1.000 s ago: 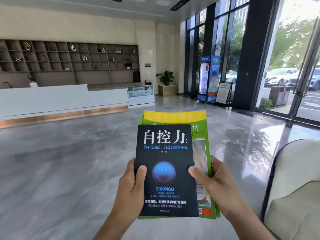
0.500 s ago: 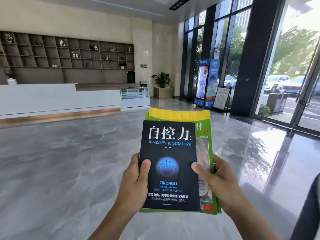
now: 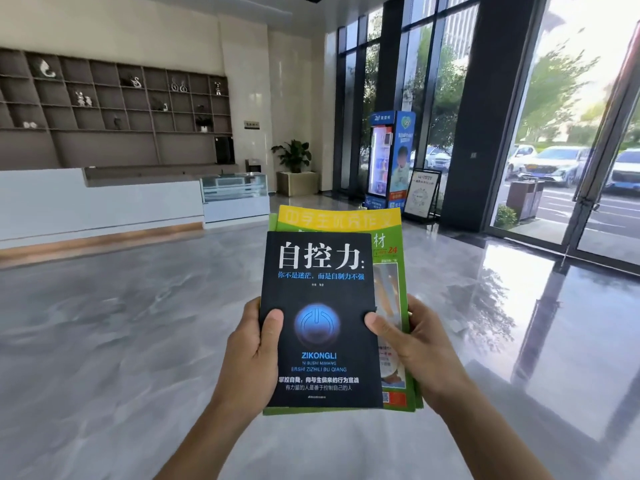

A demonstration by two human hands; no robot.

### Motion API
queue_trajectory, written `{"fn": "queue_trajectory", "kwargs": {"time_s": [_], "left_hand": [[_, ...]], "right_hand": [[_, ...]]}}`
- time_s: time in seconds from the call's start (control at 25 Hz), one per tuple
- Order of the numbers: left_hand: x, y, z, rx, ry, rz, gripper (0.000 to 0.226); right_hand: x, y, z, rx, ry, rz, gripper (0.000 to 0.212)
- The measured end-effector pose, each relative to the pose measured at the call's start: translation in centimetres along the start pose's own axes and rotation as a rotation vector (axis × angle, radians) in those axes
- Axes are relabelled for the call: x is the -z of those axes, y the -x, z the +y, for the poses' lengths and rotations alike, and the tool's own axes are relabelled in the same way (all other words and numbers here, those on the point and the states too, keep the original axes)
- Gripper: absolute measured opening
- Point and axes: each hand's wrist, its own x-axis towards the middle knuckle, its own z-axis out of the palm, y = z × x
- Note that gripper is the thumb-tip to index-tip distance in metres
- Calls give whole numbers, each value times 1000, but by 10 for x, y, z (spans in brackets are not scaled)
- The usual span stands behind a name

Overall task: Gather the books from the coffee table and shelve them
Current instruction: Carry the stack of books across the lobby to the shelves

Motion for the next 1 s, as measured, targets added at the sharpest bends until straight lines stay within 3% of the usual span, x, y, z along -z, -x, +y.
{"fn": "queue_trajectory", "kwargs": {"time_s": [0.52, 0.76, 1.0], "left_hand": [[-151, -483, -155, -3, 17, 19, 19], [-201, -707, -252, -26, 47, -2, 19], [-245, -965, -323, -52, 59, -50, 21]], "right_hand": [[17, -524, 110, -12, -35, -32, 26], [1, -757, 176, 4, -10, -13, 17], [-23, -1013, 219, -7, -1, 15, 26]]}}
